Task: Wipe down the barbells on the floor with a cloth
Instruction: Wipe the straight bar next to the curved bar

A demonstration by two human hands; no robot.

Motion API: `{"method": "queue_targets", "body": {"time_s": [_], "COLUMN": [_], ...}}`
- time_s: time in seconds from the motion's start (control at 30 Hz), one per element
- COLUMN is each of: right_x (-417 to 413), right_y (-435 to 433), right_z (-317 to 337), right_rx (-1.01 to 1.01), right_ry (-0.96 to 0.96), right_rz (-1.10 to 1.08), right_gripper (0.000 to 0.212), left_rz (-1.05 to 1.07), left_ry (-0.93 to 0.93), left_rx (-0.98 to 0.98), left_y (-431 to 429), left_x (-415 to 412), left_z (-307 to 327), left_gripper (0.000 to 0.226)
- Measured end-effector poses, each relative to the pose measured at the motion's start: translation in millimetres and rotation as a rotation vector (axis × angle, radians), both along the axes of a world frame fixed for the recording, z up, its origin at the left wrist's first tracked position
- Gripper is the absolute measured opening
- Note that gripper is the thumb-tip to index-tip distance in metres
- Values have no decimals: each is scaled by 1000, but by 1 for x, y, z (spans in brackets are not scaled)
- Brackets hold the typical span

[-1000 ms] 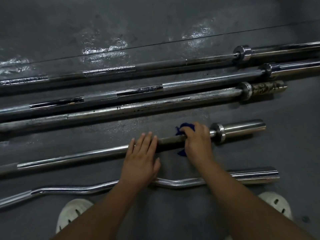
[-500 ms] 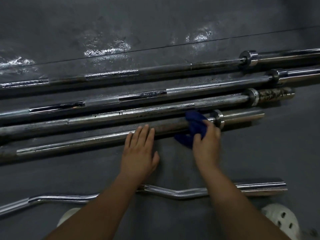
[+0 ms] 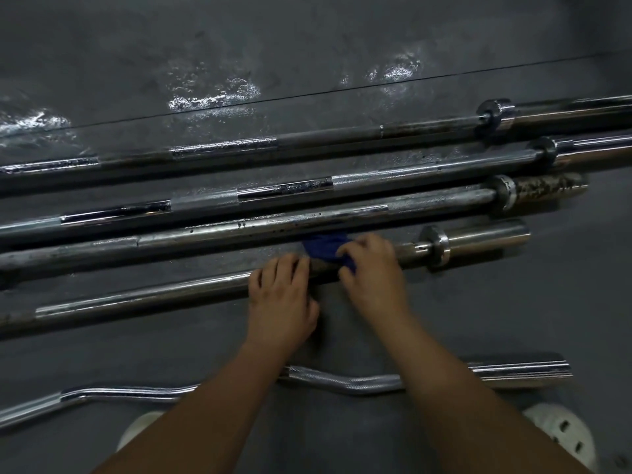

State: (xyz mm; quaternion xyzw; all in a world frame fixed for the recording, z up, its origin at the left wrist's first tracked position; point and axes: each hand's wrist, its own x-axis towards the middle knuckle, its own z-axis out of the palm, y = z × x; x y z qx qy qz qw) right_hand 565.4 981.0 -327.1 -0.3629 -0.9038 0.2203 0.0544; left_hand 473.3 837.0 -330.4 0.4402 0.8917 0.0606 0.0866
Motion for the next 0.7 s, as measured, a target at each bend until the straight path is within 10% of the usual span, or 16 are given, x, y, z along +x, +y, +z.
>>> {"method": "queue_targets", "body": {"time_s": [0.1,0.27,0.43,0.57,0.7], "right_x": [12,-10,33,18,41], "right_y": [9,-24,6,-27,-7], "right_z": [3,8,11,20,18], "right_rx": [2,-92,-25,-106,-123], "right_ry": [10,-33,-50,-72,-25], "right_rz": [-499,58,-455,4,-419], "right_gripper": [32,30,33,27,32], "left_rz": [-9,-30,-49,-53,-89], "left_ry": [-28,-88,-87,-55,-50], "left_rx": [42,30,-14,-32,-46], "left_y": [-1,-5,-10,-14,-19], "left_x": [1,7,14,24,31], "left_z": [-2,-2,4,7,12], "left_gripper": [63,63,67,69,65]}}
